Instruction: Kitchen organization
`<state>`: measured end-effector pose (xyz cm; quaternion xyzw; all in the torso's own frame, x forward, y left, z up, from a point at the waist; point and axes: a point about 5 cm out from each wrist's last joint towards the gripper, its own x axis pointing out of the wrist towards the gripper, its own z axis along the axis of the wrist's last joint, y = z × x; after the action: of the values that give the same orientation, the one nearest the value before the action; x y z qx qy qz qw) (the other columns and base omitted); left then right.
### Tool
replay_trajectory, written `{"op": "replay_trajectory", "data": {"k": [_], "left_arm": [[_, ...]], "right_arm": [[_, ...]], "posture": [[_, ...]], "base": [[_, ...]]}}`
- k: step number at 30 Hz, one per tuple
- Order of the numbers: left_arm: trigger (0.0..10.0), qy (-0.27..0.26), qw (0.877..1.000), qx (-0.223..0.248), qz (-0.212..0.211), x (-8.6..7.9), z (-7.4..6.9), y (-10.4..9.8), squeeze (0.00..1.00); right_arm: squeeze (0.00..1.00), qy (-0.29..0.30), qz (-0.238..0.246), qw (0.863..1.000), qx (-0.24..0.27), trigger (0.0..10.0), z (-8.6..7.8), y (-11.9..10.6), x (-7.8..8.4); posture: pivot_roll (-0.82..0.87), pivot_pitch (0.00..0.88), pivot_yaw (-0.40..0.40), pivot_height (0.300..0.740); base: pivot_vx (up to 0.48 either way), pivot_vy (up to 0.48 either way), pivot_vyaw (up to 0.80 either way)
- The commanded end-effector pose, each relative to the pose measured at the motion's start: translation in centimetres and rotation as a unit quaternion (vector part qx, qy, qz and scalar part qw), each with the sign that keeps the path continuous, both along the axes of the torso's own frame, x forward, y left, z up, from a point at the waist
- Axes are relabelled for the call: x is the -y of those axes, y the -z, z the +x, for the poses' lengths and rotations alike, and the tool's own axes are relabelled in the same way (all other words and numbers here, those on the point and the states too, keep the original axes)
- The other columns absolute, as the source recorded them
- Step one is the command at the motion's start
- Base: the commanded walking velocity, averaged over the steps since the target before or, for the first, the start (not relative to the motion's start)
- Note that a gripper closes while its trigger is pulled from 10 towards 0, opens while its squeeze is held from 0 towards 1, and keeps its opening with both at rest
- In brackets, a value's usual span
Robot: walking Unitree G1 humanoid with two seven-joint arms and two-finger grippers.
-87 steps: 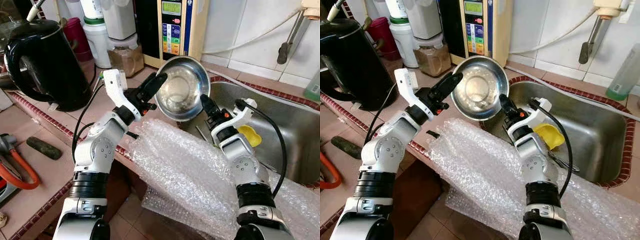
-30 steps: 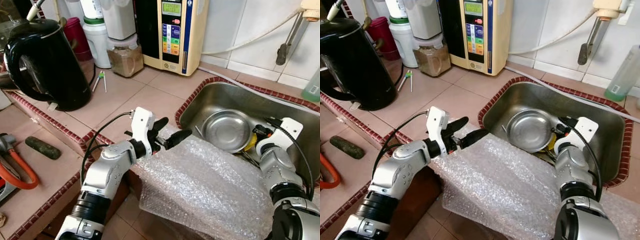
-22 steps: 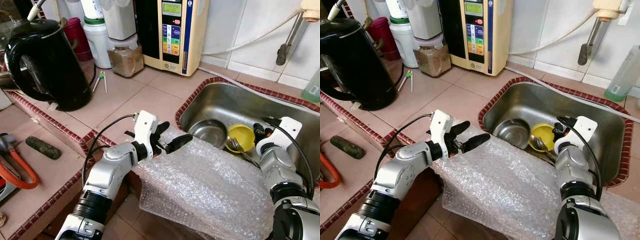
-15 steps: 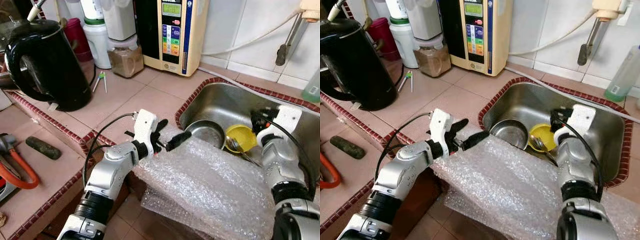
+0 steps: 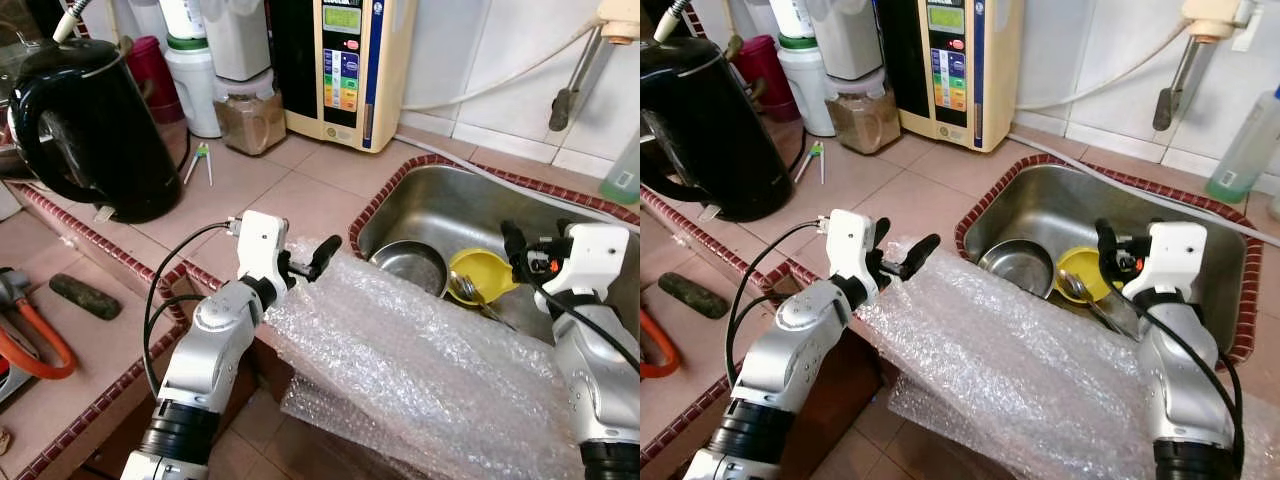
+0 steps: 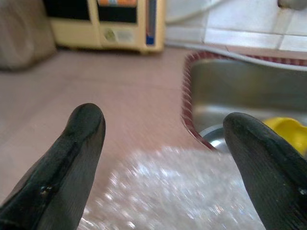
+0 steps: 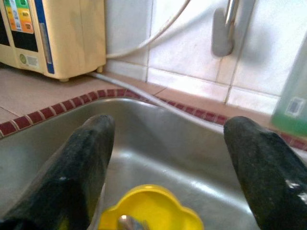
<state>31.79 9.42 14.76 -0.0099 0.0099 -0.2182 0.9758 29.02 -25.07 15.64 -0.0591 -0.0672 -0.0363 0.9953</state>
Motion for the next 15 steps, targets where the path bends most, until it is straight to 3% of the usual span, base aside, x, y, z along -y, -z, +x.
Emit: {"op": "replay_trajectory", "data": {"k": [1,2,4,5,12,13,14,15], "left_arm": [[10.0,-0.020,0.999,0.025,0.019,-0.5,-0.3,-0.5,0.00],[10.0,0.002,0.999,0.033,-0.006,-0.6,-0.7,-0.5,0.00],[10.0,0.008,0.999,0.036,-0.015,-0.6,-0.8,-0.5,0.00],[10.0,-0.011,1.000,0.021,-0.017,-1.1,-1.2,0.1,0.00],[10.0,-0.047,0.999,0.001,-0.001,-2.7,-2.3,1.4,0.00],[10.0,-0.053,0.999,-0.003,0.002,-3.1,-2.5,1.7,0.00],[10.0,-0.058,0.998,-0.006,0.003,-3.3,-2.6,1.8,0.00],[10.0,-0.062,0.998,-0.009,0.003,-3.5,-2.7,2.0,0.00]], "right_arm": [[1.00,-0.007,-0.024,1.000,0.017,10.0,-0.6,-0.9,-0.7],[1.00,-0.004,-0.010,1.000,0.020,10.0,-1.0,-1.0,-1.2],[1.00,-0.002,-0.004,1.000,0.020,10.0,-1.2,-1.1,-1.3],[1.00,-0.002,-0.015,1.000,0.021,10.0,-1.7,-1.1,-1.8],[1.00,0.012,-0.003,1.000,0.006,10.0,-2.5,-0.6,-2.4],[0.61,0.014,-0.001,1.000,0.002,10.0,-2.7,-0.6,-2.5],[0.03,0.015,0.003,1.000,0.000,10.0,-2.8,-0.5,-2.6],[0.00,0.015,0.006,1.000,-0.002,10.0,-2.9,-0.4,-2.6]], "posture": [[-0.06,0.006,0.031,0.740],[-0.06,0.006,0.031,0.740],[-0.06,0.007,0.027,0.740],[-0.07,0.006,0.029,0.740],[-0.07,0.003,0.023,0.740],[-0.07,0.002,0.021,0.740],[-0.07,0.002,0.021,0.740],[-0.07,0.002,0.021,0.740]], "base": [[0.000,0.000,0.00],[0.000,0.000,0.00],[0.000,0.000,0.00],[0.000,0.000,0.00],[0.000,0.000,-0.12],[0.000,0.000,-0.70],[0.000,0.000,-0.76],[0.000,0.000,-0.76]]}}
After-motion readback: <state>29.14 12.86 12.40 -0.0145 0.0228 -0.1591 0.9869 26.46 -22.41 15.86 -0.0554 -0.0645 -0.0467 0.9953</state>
